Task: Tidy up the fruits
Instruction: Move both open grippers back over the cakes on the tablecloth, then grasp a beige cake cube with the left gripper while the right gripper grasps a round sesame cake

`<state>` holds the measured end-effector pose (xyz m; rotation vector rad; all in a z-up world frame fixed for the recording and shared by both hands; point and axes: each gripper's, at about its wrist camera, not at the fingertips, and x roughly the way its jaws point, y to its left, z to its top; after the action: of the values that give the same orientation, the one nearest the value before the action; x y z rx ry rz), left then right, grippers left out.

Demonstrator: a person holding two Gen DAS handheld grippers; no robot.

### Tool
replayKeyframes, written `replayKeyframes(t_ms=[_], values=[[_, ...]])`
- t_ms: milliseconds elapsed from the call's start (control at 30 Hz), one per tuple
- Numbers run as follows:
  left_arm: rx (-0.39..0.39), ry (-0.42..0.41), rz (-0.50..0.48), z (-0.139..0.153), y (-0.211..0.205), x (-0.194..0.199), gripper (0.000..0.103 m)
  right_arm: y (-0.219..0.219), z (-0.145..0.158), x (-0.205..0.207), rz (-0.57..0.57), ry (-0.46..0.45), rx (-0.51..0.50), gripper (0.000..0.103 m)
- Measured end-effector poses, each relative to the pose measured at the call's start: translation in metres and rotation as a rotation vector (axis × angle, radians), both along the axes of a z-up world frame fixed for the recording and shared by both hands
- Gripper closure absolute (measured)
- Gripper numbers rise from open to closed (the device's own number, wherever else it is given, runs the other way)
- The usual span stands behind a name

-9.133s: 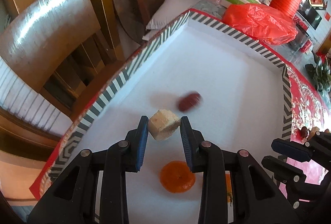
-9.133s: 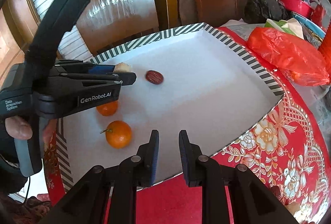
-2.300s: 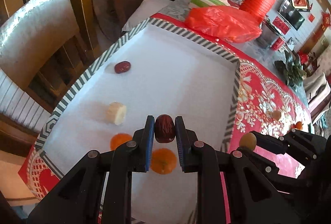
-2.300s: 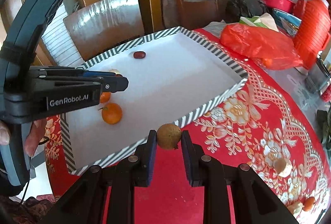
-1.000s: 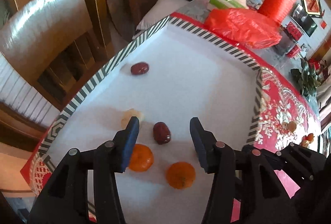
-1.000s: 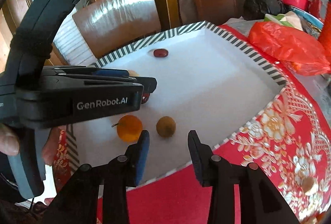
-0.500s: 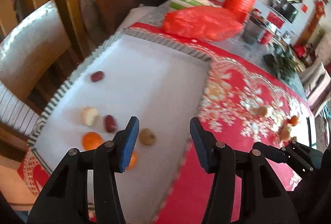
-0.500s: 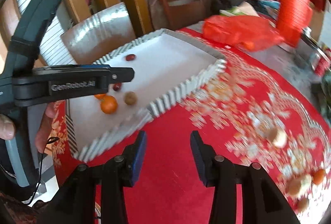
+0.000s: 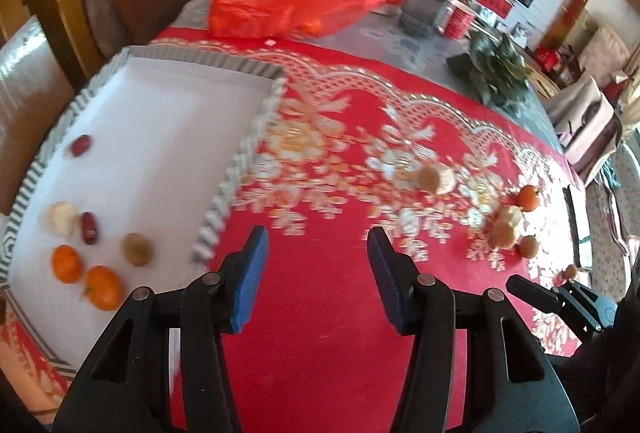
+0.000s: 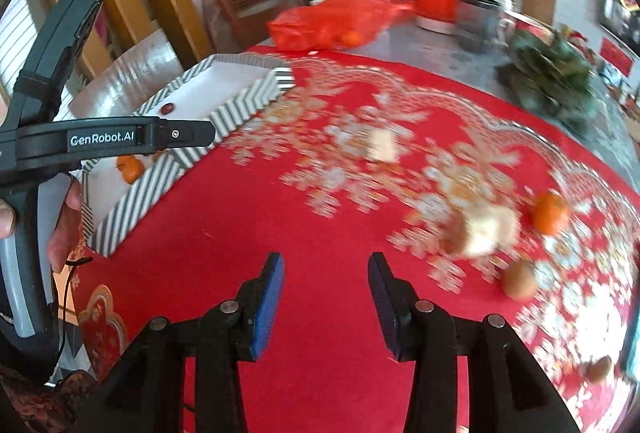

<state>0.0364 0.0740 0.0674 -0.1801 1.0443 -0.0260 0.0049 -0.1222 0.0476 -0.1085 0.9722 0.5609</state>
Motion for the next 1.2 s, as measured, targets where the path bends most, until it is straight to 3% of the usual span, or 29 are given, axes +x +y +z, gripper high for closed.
replayKeyframes(t_ms=[400,800,1200], values=[[-0.054,0.045,-0.060,-0.015,-0.062,0.046,0.052,-0.069,-0.004,0.003,-0.115,0.000,0.014,0.061],[-0.082,0.074,-0.043,-0.027,-0.076,0.081,0.052,-0.045,-0.002,0.043,-0.030,-0.027,-0.073,0.060],[-0.054,0.102,-0.063,-0.038,-0.090,0.095,0.052,-0.037,-0.009,0.063,-0.012,-0.026,-0.095,0.059]])
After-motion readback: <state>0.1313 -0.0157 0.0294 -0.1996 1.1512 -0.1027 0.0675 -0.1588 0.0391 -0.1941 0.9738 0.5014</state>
